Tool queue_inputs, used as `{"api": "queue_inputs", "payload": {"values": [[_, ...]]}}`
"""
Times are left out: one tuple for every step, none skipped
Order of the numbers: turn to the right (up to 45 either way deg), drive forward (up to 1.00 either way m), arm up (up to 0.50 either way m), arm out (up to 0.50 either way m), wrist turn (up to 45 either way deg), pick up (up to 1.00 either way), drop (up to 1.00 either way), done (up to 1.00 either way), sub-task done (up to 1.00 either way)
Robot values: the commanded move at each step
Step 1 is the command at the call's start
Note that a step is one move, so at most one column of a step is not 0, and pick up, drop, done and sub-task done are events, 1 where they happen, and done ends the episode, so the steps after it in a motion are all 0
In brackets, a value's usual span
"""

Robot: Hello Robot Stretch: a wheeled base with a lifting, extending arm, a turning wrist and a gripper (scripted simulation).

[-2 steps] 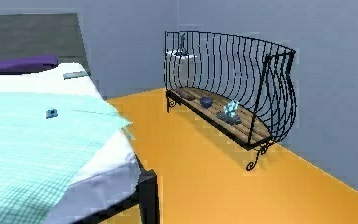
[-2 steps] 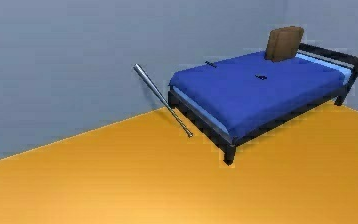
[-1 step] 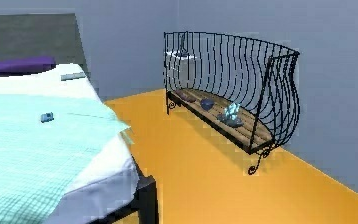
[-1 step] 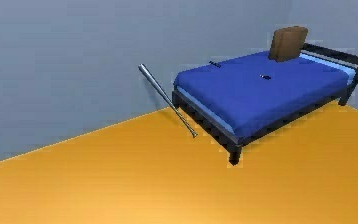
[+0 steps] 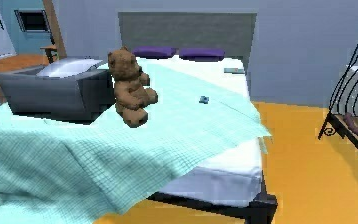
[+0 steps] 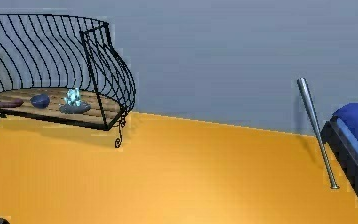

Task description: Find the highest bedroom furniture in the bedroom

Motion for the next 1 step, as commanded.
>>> {"api": "queue_inputs", "payload": {"values": [[0.0,0.0,0.0,0.0,0.0,0.0,0.0,1.0,0.0]]}}
